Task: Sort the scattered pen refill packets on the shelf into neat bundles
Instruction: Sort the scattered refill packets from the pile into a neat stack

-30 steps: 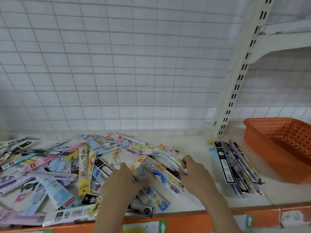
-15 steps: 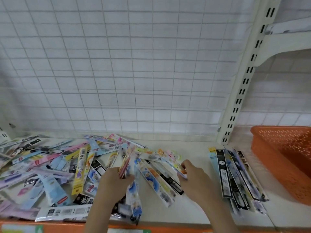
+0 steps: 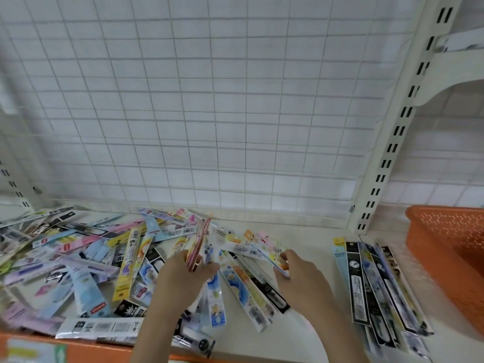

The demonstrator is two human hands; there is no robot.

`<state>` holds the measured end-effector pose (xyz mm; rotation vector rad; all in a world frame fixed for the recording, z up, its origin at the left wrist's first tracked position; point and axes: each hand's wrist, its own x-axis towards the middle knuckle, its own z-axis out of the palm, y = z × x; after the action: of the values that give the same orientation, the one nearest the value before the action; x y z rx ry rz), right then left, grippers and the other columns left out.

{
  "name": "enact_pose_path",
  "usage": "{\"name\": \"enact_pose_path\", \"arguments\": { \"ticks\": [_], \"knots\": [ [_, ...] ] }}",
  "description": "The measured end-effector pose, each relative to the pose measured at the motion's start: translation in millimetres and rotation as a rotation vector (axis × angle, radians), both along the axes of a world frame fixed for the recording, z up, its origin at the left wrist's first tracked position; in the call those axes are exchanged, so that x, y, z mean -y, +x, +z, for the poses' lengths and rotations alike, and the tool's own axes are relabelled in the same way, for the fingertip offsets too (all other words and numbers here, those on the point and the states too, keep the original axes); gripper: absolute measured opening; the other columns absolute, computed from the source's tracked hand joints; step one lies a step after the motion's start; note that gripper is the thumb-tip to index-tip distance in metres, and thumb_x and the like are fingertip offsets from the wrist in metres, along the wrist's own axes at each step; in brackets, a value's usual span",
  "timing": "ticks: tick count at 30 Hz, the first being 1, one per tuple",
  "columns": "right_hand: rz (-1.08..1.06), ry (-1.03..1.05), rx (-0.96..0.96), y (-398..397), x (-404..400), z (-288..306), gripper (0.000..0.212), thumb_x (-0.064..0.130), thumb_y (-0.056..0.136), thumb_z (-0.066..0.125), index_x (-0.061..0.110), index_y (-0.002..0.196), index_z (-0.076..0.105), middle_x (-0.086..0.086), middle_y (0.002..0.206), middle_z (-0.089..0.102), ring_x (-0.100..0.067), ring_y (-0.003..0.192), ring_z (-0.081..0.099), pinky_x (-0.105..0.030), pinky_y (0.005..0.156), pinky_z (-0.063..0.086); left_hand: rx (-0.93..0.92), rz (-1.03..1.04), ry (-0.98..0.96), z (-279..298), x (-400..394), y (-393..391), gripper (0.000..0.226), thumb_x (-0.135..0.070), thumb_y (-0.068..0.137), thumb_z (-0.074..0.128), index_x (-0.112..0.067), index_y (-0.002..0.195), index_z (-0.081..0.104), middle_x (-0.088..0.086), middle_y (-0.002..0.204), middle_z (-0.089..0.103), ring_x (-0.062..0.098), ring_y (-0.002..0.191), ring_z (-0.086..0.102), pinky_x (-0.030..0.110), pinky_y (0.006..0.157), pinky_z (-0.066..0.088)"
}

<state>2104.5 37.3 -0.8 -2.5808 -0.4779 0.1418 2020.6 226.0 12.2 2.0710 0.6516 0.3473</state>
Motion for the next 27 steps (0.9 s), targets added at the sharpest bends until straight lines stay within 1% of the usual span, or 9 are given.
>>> {"name": "enact_pose_path", "arguments": {
  "ticks": [3, 6, 8, 11, 14, 19, 23, 24, 27],
  "knots": [
    [-0.002, 0.049, -0.015, 1.6, 3.7, 1.3, 0.038, 0.058, 0.088, 0.046, 0.025, 0.104, 0.05, 0.006, 0.097, 0.064, -0.019, 0.088, 0.061, -0.031, 0.068, 0.046, 0.028, -0.03, -0.01, 2.1, 4.5, 6.8, 0.052, -0.022, 0.077, 0.073, -0.014, 0.051, 0.029, -0.005, 0.039, 0.027, 0.009, 0.034, 0.024, 0.018, 0.04, 0.024],
    [-0.022, 0.032, 0.016, 5.8, 7.4, 3.1, 0.026, 0.05, 0.091, 0.046, 0.028, 0.078, 0.045, 0.01, 0.076, 0.053, -0.017, 0.077, 0.053, -0.028, 0.06, 0.039, 0.02, -0.055, -0.005, 0.1, 7.8, 13.5, 0.049, -0.024, 0.08, 0.071, -0.012, 0.052, 0.032, -0.003, 0.042, 0.028, 0.01, 0.034, 0.024, 0.019, 0.04, 0.024],
    [-0.035, -0.005, 0.037, 8.4, 9.6, 5.0, 0.033, 0.043, 0.095, 0.042, 0.03, 0.066, 0.034, 0.01, 0.066, 0.042, -0.016, 0.073, 0.047, -0.024, 0.053, 0.033, 0.022, -0.071, 0.004, -1.6, 9.4, 17.4, 0.048, -0.025, 0.081, 0.07, -0.012, 0.051, 0.034, -0.002, 0.044, 0.031, 0.014, 0.041, 0.029, 0.023, 0.045, 0.027],
    [-0.053, -0.01, 0.028, 13.7, 14.5, 1.1, 0.032, 0.036, 0.096, 0.04, 0.029, 0.065, 0.035, 0.011, 0.065, 0.041, -0.017, 0.072, 0.047, -0.024, 0.05, 0.031, -0.004, -0.093, 0.015, -2.0, 12.3, 22.1, 0.041, -0.029, 0.08, 0.07, -0.01, 0.057, 0.043, 0.002, 0.049, 0.037, 0.016, 0.046, 0.035, 0.02, 0.044, 0.03],
    [-0.068, -0.01, 0.022, 16.3, 18.6, -3.2, 0.034, 0.035, 0.095, 0.042, 0.03, 0.063, 0.032, 0.01, 0.067, 0.045, -0.018, 0.07, 0.05, -0.022, 0.047, 0.03, -0.03, -0.113, 0.062, -2.2, 15.6, 25.7, 0.043, -0.036, 0.08, 0.069, -0.009, 0.06, 0.042, -0.001, 0.047, 0.036, 0.012, 0.042, 0.032, 0.013, 0.038, 0.025],
    [-0.069, -0.016, 0.031, 17.7, 20.1, -5.4, 0.035, 0.034, 0.094, 0.043, 0.03, 0.062, 0.031, 0.008, 0.073, 0.049, -0.019, 0.069, 0.051, -0.023, 0.047, 0.031, -0.072, -0.076, 0.079, -3.6, 19.2, 28.5, 0.052, -0.041, 0.086, 0.06, -0.014, 0.056, 0.027, -0.003, 0.043, 0.028, 0.014, 0.041, 0.028, 0.022, 0.043, 0.025],
    [-0.015, -0.011, 0.016, 16.4, 14.8, -2.1, 0.03, 0.034, 0.094, 0.045, 0.027, 0.065, 0.038, 0.009, 0.066, 0.045, -0.017, 0.065, 0.049, -0.023, 0.048, 0.032, -0.039, -0.018, 0.043, -2.8, 8.2, 25.6, 0.042, -0.037, 0.093, 0.05, -0.011, 0.062, 0.037, 0.007, 0.056, 0.046, 0.026, 0.055, 0.055, 0.028, 0.052, 0.038],
    [0.027, -0.009, 0.002, 15.7, 11.3, -0.5, 0.028, 0.033, 0.093, 0.046, 0.027, 0.065, 0.041, 0.008, 0.066, 0.047, -0.018, 0.065, 0.05, -0.024, 0.05, 0.035, -0.031, 0.003, 0.026, -2.5, 4.3, 24.0, 0.039, -0.035, 0.093, 0.048, -0.01, 0.065, 0.04, 0.01, 0.061, 0.049, 0.027, 0.058, 0.057, 0.028, 0.054, 0.04],
    [0.181, -0.058, -0.002, 14.7, -5.4, 2.3, 0.011, 0.025, 0.088, 0.05, 0.022, 0.079, 0.055, 0.003, 0.078, 0.054, -0.02, 0.073, 0.054, -0.03, 0.062, 0.045, -0.01, 0.04, 0.023, -1.7, -7.2, 16.0, 0.036, -0.028, 0.095, 0.047, -0.012, 0.064, 0.037, 0.008, 0.057, 0.045, 0.024, 0.05, 0.043, 0.029, 0.052, 0.036]
  ]
}}
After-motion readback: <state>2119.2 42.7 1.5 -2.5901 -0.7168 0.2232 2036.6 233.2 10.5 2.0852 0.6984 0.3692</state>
